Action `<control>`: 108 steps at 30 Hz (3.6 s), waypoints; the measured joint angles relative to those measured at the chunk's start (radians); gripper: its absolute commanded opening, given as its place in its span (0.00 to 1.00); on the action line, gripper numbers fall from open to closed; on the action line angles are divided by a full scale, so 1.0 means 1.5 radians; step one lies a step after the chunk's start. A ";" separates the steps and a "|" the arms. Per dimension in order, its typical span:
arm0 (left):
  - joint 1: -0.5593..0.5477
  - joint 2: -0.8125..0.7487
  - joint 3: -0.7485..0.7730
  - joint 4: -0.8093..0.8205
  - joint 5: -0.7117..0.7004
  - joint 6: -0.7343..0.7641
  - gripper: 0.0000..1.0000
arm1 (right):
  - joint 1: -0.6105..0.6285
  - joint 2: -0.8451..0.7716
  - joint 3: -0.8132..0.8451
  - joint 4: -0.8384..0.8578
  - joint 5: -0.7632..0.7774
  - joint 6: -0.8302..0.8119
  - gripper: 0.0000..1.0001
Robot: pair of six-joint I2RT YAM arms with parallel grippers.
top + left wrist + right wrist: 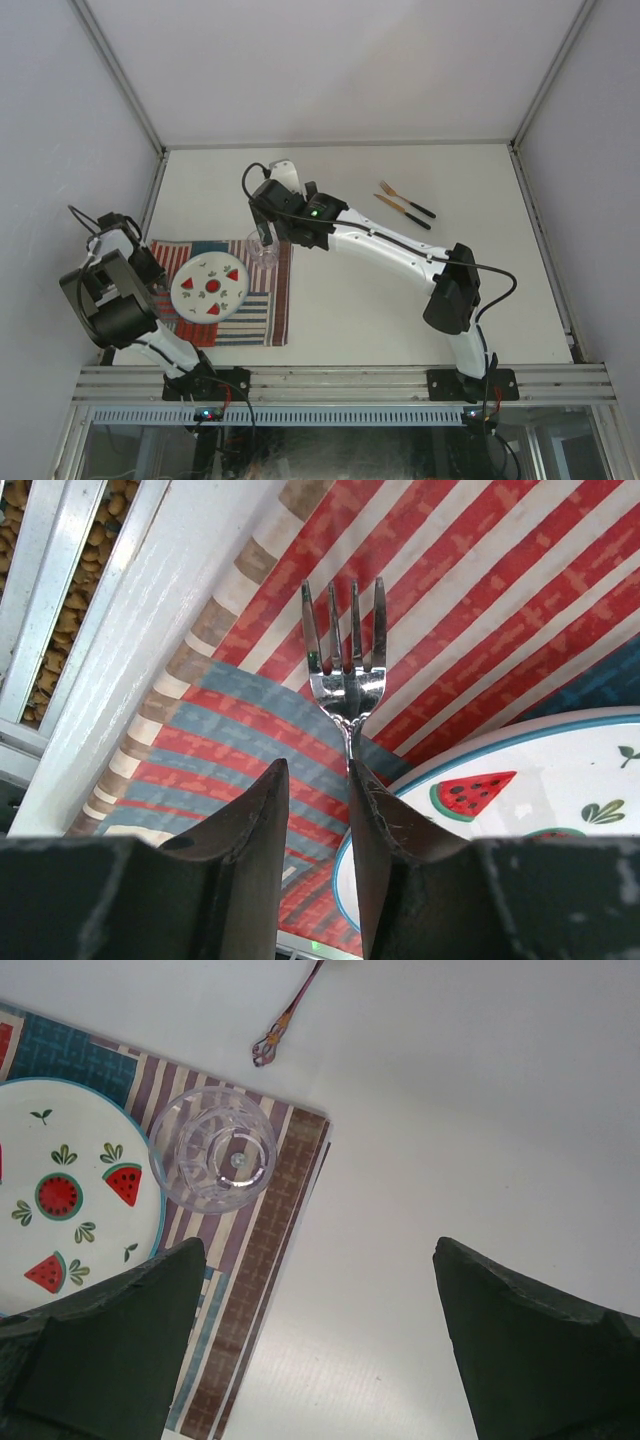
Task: Set the dinner table for one person
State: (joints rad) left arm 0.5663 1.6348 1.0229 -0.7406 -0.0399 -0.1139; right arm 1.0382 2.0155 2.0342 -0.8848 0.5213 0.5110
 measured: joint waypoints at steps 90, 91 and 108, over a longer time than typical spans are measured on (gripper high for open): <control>-0.015 0.125 0.103 -0.071 -0.004 0.461 0.00 | 0.028 -0.035 -0.108 0.054 0.101 0.064 0.95; -0.015 0.125 0.103 -0.071 -0.004 0.461 0.00 | 0.028 -0.035 -0.108 0.054 0.101 0.064 0.95; -0.014 0.077 0.092 -0.056 0.004 0.442 0.75 | 0.028 -0.035 -0.109 0.053 0.123 0.079 1.00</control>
State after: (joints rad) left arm 0.5449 1.7508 1.1603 -0.8253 -0.0334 0.5491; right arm 1.0805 1.9636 1.8702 -0.8055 0.7052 0.6289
